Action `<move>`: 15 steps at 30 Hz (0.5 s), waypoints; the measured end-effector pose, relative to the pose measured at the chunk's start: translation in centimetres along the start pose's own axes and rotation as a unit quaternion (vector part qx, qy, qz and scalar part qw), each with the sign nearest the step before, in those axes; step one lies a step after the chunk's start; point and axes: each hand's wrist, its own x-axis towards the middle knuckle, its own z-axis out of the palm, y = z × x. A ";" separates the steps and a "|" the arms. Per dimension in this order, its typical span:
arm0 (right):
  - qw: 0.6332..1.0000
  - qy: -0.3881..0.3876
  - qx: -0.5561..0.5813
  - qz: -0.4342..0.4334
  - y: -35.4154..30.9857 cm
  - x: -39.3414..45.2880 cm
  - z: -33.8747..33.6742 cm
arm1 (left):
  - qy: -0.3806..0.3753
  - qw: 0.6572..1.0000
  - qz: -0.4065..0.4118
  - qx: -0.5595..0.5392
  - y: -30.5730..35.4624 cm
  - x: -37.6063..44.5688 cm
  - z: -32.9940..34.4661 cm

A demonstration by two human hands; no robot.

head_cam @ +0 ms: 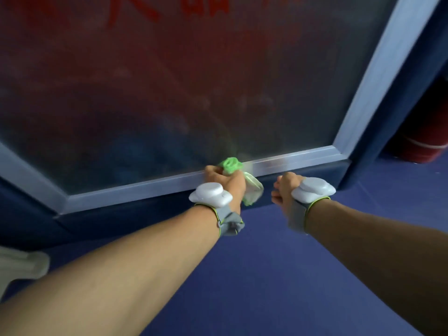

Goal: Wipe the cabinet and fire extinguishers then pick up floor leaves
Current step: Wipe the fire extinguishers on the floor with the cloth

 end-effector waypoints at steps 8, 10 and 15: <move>0.991 0.111 -0.014 -0.069 0.5 0.0 -10.7 | -0.292 0.918 -0.177 -0.201 1.3 -6.4 10.2; 0.998 0.058 -0.004 -0.033 -0.1 -1.4 -11.9 | -0.278 0.910 -0.214 -0.222 1.1 -7.0 10.7; 0.996 0.068 -0.030 -0.052 -4.1 -5.7 -16.7 | -0.300 0.895 -0.258 -0.204 6.9 -11.0 12.4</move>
